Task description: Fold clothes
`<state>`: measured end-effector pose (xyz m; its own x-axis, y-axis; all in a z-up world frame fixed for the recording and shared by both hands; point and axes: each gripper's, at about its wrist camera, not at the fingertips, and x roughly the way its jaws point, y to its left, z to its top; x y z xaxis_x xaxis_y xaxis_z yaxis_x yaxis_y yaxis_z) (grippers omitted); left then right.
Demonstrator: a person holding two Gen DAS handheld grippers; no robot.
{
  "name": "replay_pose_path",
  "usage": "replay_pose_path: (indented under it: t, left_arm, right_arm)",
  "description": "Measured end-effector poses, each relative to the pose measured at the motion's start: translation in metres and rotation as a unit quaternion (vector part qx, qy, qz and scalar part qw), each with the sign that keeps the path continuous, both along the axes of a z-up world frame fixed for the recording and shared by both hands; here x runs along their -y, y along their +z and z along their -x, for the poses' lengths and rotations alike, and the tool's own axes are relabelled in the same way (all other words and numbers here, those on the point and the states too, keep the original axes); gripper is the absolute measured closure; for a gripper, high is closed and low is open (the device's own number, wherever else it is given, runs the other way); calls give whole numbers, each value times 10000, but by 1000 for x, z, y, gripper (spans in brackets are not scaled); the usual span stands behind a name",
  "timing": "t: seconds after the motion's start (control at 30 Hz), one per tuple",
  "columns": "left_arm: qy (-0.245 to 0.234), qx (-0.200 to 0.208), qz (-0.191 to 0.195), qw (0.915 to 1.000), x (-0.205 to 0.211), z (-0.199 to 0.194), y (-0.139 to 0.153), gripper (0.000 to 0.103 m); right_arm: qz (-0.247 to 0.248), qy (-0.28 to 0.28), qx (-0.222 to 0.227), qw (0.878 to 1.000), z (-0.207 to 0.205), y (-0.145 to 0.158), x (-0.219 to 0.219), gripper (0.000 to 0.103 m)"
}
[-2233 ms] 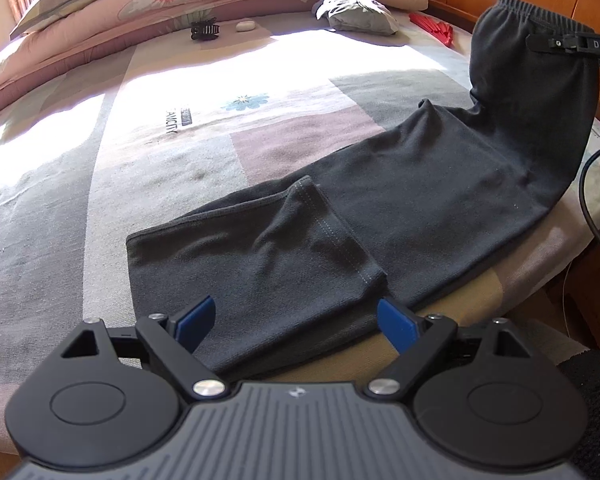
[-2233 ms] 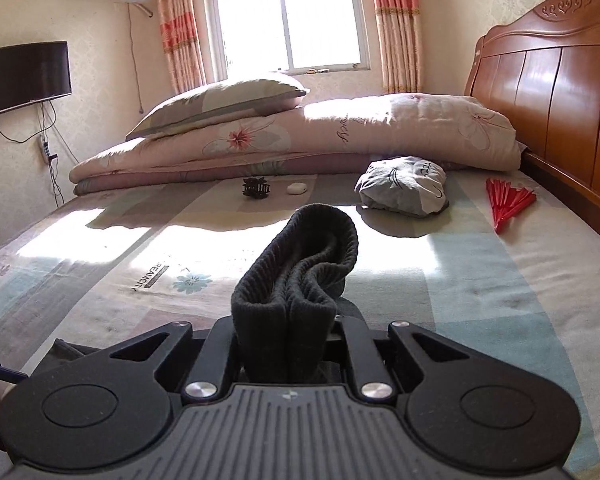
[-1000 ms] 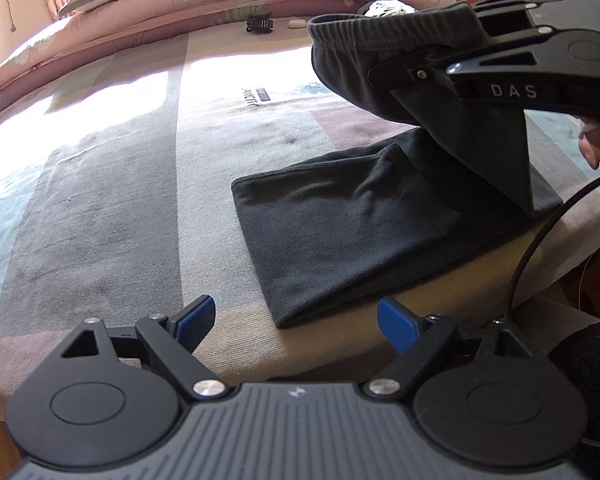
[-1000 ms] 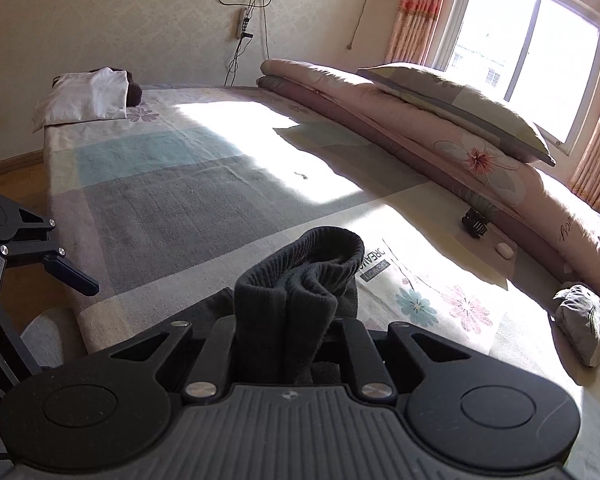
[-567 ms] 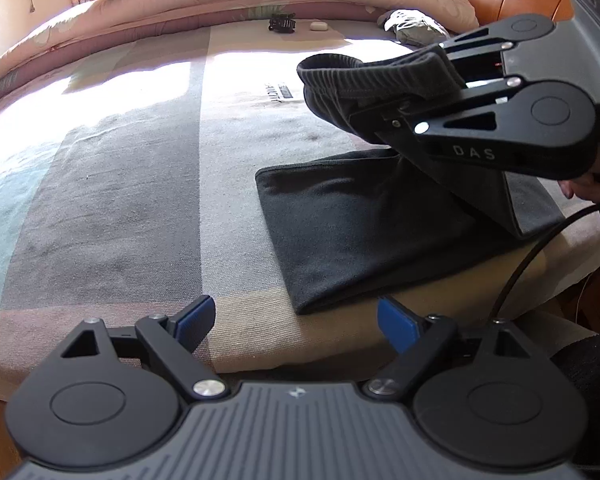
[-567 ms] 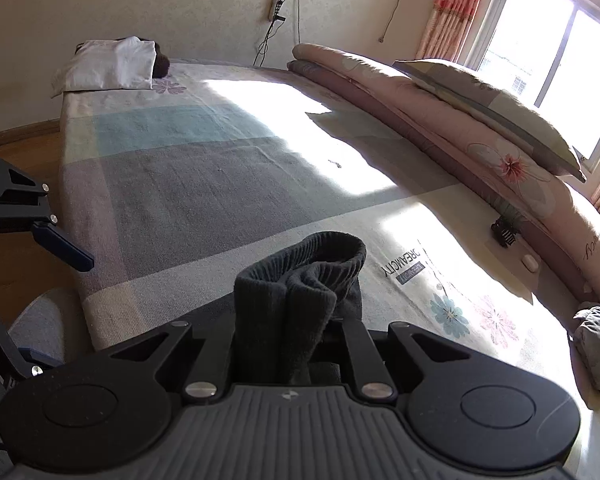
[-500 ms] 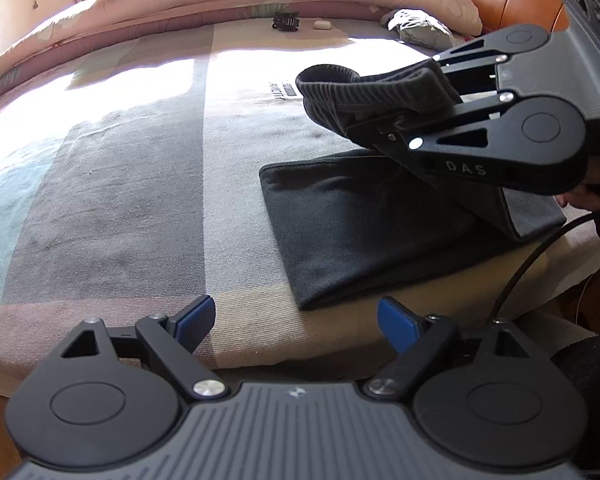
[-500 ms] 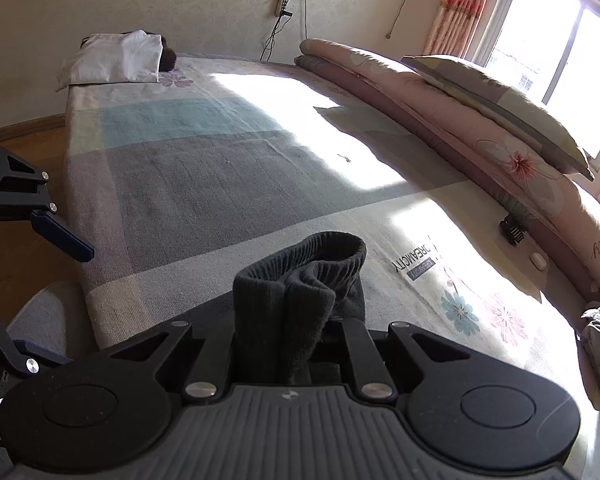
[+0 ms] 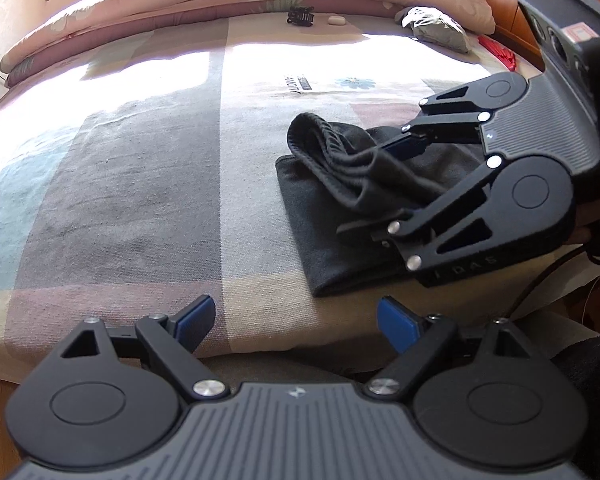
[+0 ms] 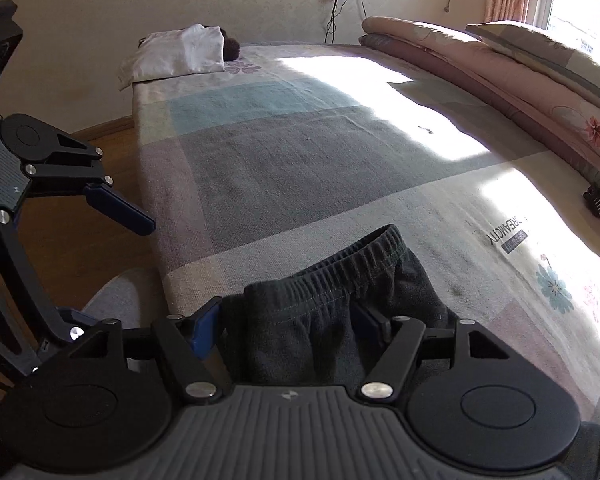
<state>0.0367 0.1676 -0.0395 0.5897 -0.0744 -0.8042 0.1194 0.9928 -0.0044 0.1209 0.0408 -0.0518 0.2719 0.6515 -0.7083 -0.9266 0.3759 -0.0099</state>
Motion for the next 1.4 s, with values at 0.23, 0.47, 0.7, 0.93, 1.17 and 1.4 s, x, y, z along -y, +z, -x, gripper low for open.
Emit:
replay_pose_path:
  t: [0.23, 0.47, 0.7, 0.93, 1.17, 1.4]
  left_arm:
    - [-135, 75, 69, 9999, 7, -3, 7, 15]
    - [-836, 450, 283, 9951, 48, -52, 26, 15]
    - [-1279, 70, 1247, 9839, 84, -126, 0, 10]
    - [-464, -64, 1435, 9886, 35, -131, -29, 16]
    - [-853, 172, 1023, 9909, 64, -115, -4, 12]
    - [-841, -84, 437, 9955, 80, -126, -40, 8]
  right_arm:
    - [-587, -577, -375, 9959, -18, 29, 54, 21]
    - [-237, -1852, -229, 9822, -35, 17, 136, 21]
    - [-238, -2811, -357, 9587, -28, 6, 217, 21]
    - [-411, -3102, -473, 9486, -32, 0, 243, 21]
    - [-699, -2771, -719, 9556, -39, -1, 236, 21]
    - [-11, -3089, -193, 9509, -22, -8, 261, 21]
